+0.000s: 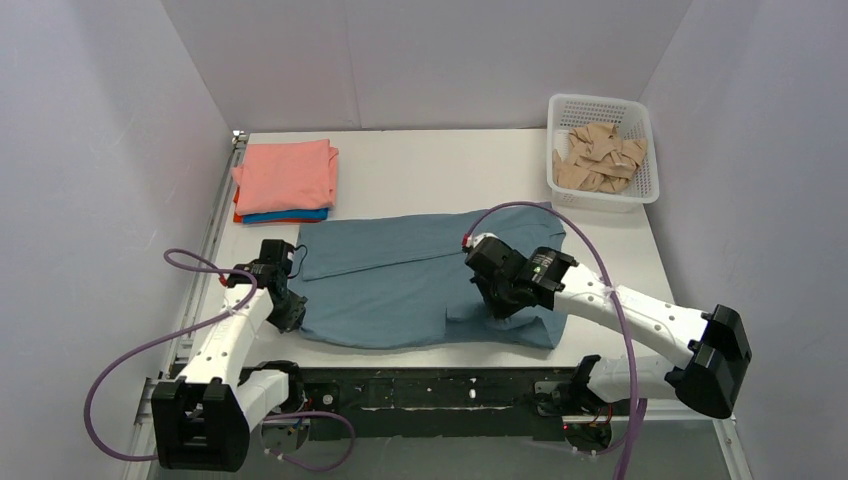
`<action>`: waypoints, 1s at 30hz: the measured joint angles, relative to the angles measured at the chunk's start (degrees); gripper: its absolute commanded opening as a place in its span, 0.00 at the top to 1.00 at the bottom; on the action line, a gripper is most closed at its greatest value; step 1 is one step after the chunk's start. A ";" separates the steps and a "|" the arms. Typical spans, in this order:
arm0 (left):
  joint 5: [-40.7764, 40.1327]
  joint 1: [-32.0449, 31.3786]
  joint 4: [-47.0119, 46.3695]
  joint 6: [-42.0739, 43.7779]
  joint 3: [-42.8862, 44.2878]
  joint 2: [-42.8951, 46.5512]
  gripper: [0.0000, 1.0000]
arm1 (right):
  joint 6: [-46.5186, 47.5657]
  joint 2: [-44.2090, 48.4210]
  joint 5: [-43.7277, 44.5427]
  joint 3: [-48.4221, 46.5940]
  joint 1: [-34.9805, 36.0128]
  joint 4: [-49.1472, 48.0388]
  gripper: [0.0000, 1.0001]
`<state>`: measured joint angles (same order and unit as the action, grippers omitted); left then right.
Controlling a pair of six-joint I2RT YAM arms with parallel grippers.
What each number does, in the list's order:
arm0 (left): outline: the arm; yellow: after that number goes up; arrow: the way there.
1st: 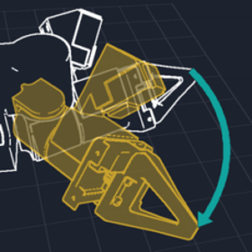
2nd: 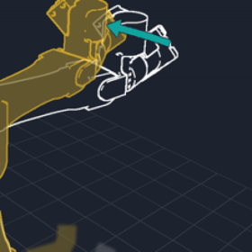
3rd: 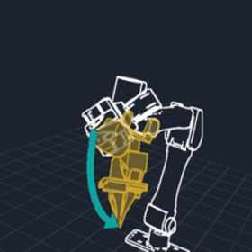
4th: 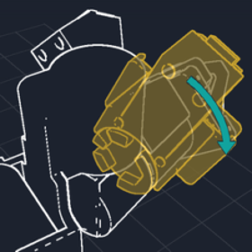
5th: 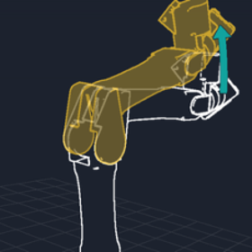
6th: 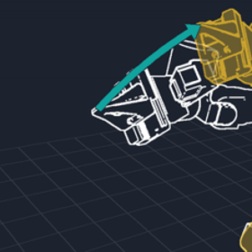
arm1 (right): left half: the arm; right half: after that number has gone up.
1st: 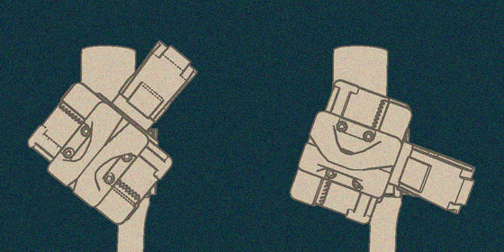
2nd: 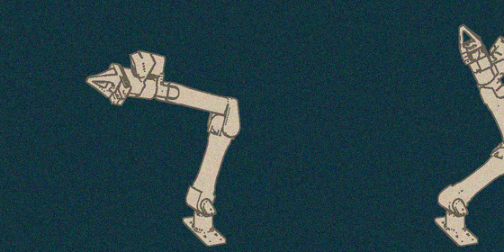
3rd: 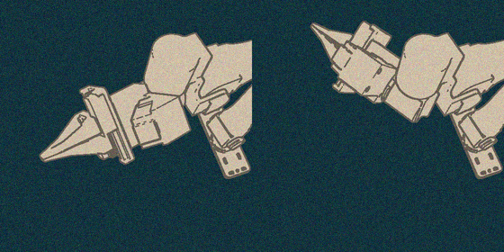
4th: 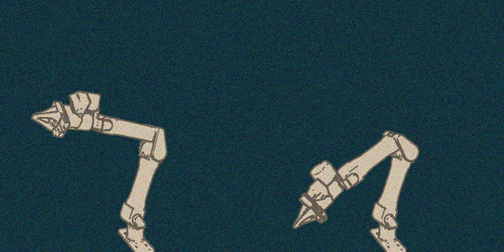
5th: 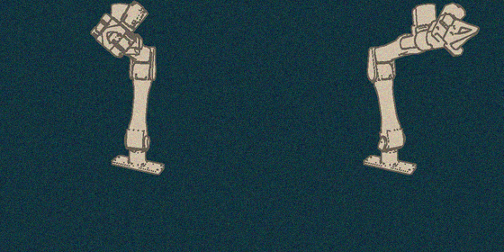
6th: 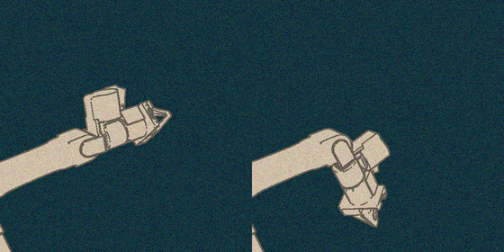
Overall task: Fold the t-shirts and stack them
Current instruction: Fold the other side of the tshirt into a rectangle
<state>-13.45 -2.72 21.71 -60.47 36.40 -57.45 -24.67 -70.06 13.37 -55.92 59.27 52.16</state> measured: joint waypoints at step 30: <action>-1.01 1.70 4.63 -2.73 19.91 -25.49 0.33 | 27.74 -21.16 3.45 -18.71 -19.71 -13.86 0.66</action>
<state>-14.46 -1.02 26.35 -63.20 56.31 -82.94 3.07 -91.22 16.82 -74.63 39.55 38.30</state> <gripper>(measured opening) 0.296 0.063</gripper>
